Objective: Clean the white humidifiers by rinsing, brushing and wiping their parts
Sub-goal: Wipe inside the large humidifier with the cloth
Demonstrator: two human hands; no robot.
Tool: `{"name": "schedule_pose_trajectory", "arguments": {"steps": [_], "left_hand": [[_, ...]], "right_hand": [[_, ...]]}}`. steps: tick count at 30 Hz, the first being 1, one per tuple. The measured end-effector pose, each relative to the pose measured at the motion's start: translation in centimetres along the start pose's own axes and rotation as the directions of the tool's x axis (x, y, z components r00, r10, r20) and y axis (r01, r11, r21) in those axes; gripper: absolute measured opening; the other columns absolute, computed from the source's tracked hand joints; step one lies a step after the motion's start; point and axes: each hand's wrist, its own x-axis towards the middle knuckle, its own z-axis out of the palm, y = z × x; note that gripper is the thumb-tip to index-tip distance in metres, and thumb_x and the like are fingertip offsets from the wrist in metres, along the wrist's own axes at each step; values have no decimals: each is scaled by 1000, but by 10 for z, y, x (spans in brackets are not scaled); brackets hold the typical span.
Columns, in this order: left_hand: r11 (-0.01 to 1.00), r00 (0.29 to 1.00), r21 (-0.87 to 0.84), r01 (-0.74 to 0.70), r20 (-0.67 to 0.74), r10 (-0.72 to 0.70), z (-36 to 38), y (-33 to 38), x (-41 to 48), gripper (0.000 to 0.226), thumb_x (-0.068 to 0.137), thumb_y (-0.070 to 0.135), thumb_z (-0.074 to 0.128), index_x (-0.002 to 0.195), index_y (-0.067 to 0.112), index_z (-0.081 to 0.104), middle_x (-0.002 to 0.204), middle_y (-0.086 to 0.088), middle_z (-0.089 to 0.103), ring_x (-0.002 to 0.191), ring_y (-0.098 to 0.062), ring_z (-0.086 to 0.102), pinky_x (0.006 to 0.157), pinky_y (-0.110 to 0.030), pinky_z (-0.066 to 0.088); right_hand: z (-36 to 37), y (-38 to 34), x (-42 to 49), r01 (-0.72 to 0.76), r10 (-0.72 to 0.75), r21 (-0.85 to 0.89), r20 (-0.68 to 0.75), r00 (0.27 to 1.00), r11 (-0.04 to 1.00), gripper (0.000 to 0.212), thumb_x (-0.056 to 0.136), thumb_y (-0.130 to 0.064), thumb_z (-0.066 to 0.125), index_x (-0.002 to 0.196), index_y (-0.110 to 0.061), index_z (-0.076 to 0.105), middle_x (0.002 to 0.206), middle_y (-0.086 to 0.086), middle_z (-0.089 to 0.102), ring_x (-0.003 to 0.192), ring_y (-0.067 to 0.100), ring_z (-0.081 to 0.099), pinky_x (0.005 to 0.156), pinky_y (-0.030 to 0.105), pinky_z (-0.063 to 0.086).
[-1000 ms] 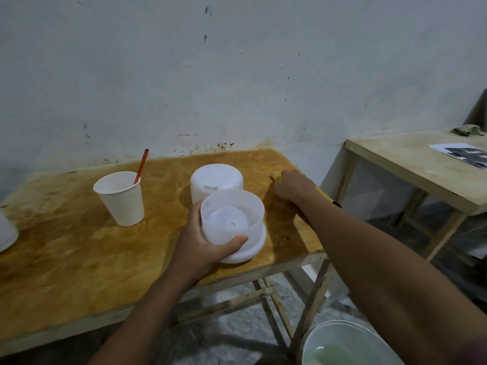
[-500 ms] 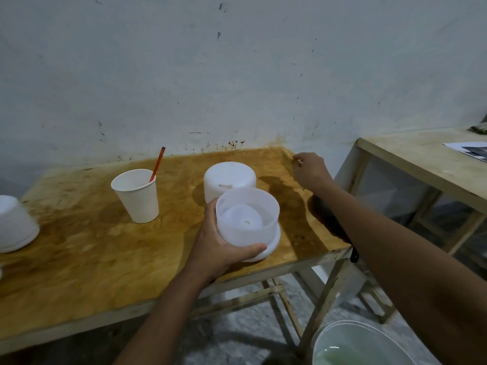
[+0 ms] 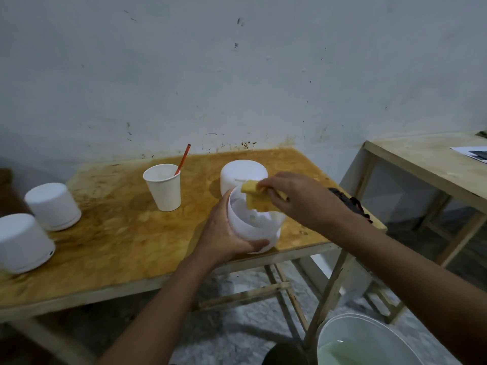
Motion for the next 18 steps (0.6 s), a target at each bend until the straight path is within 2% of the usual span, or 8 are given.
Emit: {"name": "schedule_pose_trajectory", "arguments": {"steps": [3, 6, 8, 13, 15, 18], "left_hand": [[998, 999, 56, 35, -12, -35, -15, -3, -9, 125, 39, 63, 90, 144, 42, 26, 137, 12, 45, 123, -9, 47, 98, -42, 51], [996, 998, 90, 31, -54, -26, -29, -7, -17, 124, 40, 61, 91, 143, 42, 25, 137, 11, 44, 124, -11, 46, 98, -43, 50], [994, 996, 112, 18, -85, -9, -37, -9, -21, 124, 41, 59, 91, 145, 40, 25, 139, 10, 43, 126, -12, 44, 100, -43, 49], [981, 992, 191, 13, -127, 11, -44, -15, -21, 126, 49, 53, 91, 150, 32, 20, 145, 5, 37, 130, -12, 35, 106, -33, 38], [977, 990, 211, 1, -140, 29, -43, -17, -20, 125, 50, 55, 90, 150, 30, 19, 146, 4, 37, 131, -11, 34, 104, -30, 34], [979, 987, 205, -26, -152, 58, -42, -21, -20, 125, 50, 58, 89, 151, 27, 21, 145, 4, 38, 128, -6, 32, 103, -28, 33]], "right_hand": [[18, -22, 14, 71, -54, -212, 86, 995, 975, 26, 95, -11, 57, 120, -12, 65, 106, 7, 66, 92, 26, 61, 64, 43, 55], [34, -41, 29, 69, -32, -270, 142, 989, 960, 29, 97, -13, 53, 125, -15, 60, 111, 4, 63, 98, 23, 61, 62, 35, 51], [42, -50, 37, 42, -3, -188, 200, 980, 981, 31, 98, -18, 51, 127, -15, 60, 117, 4, 63, 101, 22, 62, 65, 29, 42], [56, -55, 44, -66, 44, 57, 327, 944, 996, 33, 101, -19, 48, 130, -10, 61, 136, 5, 52, 118, 24, 52, 91, 24, 35], [58, -53, 45, -73, 31, 103, 356, 934, 992, 33, 101, -17, 49, 132, -11, 61, 142, 4, 47, 124, 22, 48, 95, 23, 33], [59, -53, 47, -16, -49, 168, 378, 924, 986, 30, 100, -12, 50, 126, -11, 65, 139, 3, 52, 122, 20, 50, 96, 22, 33]]}}
